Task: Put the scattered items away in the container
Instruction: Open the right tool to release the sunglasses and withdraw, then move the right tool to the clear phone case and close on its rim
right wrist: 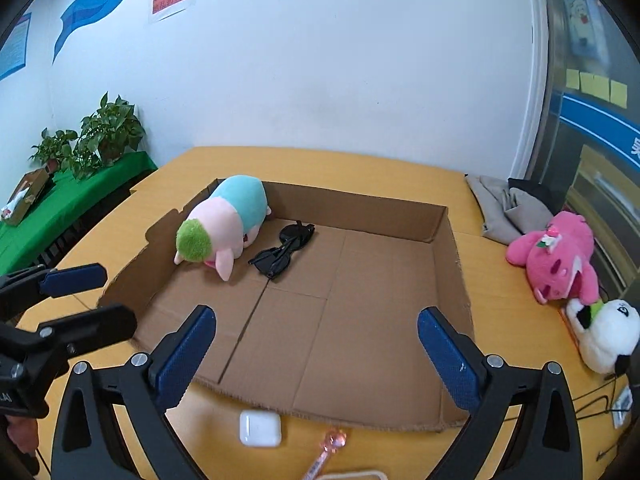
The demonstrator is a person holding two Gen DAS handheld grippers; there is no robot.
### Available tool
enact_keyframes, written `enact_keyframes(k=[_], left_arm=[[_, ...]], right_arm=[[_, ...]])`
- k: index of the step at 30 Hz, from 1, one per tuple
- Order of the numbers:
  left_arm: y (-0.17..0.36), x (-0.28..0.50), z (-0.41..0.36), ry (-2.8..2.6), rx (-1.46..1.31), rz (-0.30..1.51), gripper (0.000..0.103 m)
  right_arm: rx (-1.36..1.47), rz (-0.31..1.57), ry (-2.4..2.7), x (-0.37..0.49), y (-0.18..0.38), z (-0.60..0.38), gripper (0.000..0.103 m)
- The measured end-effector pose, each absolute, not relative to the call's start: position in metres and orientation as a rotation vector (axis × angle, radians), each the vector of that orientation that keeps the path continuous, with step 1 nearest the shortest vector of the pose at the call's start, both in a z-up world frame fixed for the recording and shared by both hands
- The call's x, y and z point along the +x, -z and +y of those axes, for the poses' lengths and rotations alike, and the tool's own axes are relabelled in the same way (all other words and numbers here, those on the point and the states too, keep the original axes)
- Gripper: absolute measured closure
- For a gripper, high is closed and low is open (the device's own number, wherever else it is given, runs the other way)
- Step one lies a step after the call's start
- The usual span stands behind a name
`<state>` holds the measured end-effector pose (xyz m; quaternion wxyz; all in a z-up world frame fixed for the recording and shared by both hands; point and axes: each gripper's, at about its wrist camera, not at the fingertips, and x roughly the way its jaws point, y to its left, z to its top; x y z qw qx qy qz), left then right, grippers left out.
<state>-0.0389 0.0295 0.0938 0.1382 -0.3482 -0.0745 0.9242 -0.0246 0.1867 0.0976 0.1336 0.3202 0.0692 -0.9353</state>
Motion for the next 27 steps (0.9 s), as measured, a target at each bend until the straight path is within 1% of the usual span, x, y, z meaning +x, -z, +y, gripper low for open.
enact_keyframes(k=[2, 8, 14, 21, 24, 27], left_arm=[[-0.091, -0.03, 0.026, -2.682, -1.011, -0.217, 0.025], [-0.074, -0.019, 0.027, -2.629, -1.058, -0.209, 0.025], [-0.039, -0.025, 0.044, -2.521, -1.157, -0.236, 0.025], [-0.005, -0.03, 0.069, -2.431, -1.242, -0.219, 0.025], [0.003, -0.03, 0.079, -2.412, -1.253, -0.211, 0.025], [0.002, -0.026, 0.083, -2.445, -1.23, -0.187, 0.025]], right_arm=[[0.921, 0.214, 2.718, -0.019, -0.096, 0.19, 0.001], [0.943, 0.17, 2.691, -0.014, -0.086, 0.206, 0.001], [1.068, 0.144, 2.603, -0.002, -0.039, 0.232, 0.001], [1.231, 0.036, 2.549, 0.024, 0.019, 0.278, 0.001], [1.244, 0.006, 2.552, 0.033, 0.025, 0.287, 0.001], [1.237, 0.017, 2.573, 0.037, 0.025, 0.29, 0.001]])
